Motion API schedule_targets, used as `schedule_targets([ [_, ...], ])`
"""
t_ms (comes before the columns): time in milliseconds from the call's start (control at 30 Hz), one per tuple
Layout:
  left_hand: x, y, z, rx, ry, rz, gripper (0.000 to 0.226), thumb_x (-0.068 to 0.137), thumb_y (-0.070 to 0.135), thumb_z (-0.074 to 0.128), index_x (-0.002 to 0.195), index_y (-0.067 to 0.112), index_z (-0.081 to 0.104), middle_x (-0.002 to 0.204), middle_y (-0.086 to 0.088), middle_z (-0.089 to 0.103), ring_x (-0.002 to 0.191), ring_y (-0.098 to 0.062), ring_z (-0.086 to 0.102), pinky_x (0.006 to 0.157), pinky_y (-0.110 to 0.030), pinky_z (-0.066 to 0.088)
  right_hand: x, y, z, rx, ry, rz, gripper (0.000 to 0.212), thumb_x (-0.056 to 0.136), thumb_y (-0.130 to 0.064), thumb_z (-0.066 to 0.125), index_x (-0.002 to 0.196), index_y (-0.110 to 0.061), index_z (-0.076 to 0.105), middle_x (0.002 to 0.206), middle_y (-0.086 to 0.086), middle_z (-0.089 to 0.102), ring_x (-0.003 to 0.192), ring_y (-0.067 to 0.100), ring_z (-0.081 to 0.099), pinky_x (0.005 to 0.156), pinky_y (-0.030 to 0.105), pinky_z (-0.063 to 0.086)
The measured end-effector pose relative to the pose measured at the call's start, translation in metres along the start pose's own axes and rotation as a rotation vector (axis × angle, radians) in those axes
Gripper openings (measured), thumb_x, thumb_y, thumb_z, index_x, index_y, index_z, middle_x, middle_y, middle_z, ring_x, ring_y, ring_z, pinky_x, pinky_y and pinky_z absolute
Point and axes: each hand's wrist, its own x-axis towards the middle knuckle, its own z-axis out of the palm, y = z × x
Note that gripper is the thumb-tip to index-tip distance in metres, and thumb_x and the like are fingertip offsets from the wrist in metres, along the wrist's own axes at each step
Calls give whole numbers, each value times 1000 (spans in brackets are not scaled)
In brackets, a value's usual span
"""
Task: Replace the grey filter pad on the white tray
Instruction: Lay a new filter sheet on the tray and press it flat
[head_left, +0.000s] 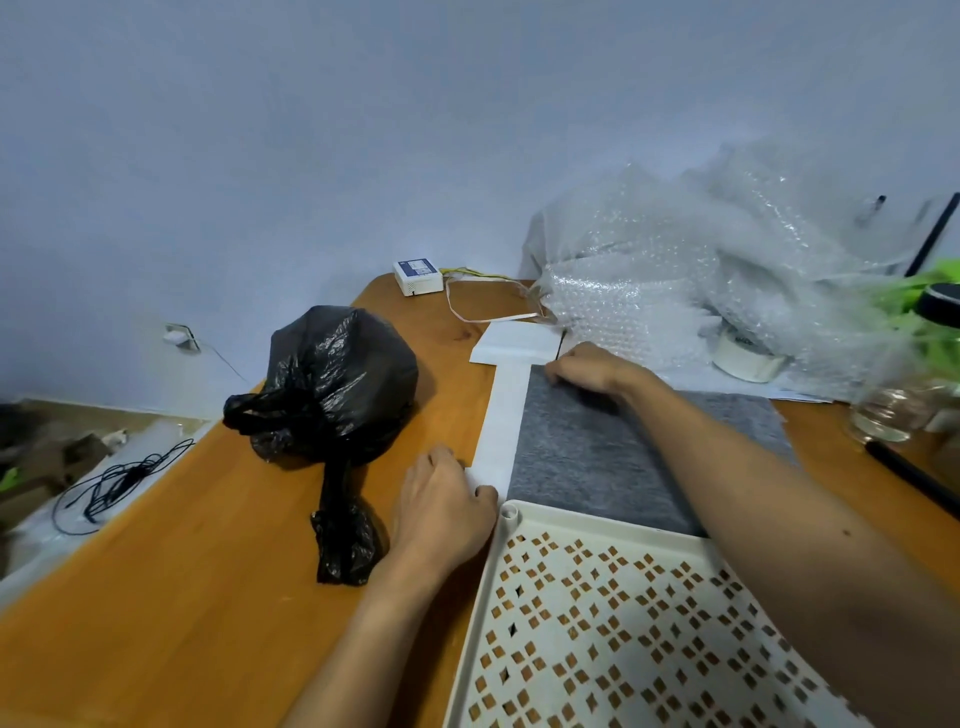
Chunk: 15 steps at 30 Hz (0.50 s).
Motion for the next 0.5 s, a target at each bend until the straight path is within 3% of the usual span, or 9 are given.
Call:
schedule_targets([
  [67, 4, 2, -3, 41, -20, -7, 54, 98, 35, 54, 144, 12, 39, 143, -8, 49, 130, -27, 46, 102, -38, 41, 3, 0, -5, 22, 17, 28, 6, 79, -17, 64, 78, -14, 59, 73, 5, 60, 58, 17, 52, 51, 24, 35],
  [167, 10, 7, -6, 86, -70, -40, 46, 99, 37, 52, 136, 10, 47, 131, -11, 57, 118, -30, 55, 91, -40, 46, 5, -2, -16, 67, 24, 43, 12, 72, -22, 62, 81, -14, 60, 73, 7, 60, 59, 22, 52, 53, 25, 34],
  [300, 28, 15, -10, -57, -217, -67, 27, 98, 40, 57, 98, 12, 60, 93, -3, 63, 88, -20, 63, 75, -38, 53, 10, 1, -28, 126, 33, 33, 20, 58, -26, 59, 76, -17, 56, 70, 9, 52, 56, 21, 44, 49, 28, 28],
  [400, 42, 22, -15, -127, -338, -127, 35, 96, 44, 60, 103, 9, 60, 86, -4, 62, 79, -18, 61, 71, -31, 51, 9, 3, -33, 155, 30, 11, 17, 53, -26, 56, 68, -19, 51, 63, 5, 45, 51, 20, 38, 47, 28, 25],
  [500, 50, 24, -16, -192, -386, -160, 36, 95, 40, 63, 114, 11, 57, 98, -7, 65, 87, -19, 64, 82, -32, 56, 5, 3, -38, 193, 35, -6, 8, 57, -23, 55, 59, -21, 48, 61, 3, 42, 52, 19, 35, 49, 31, 23],
])
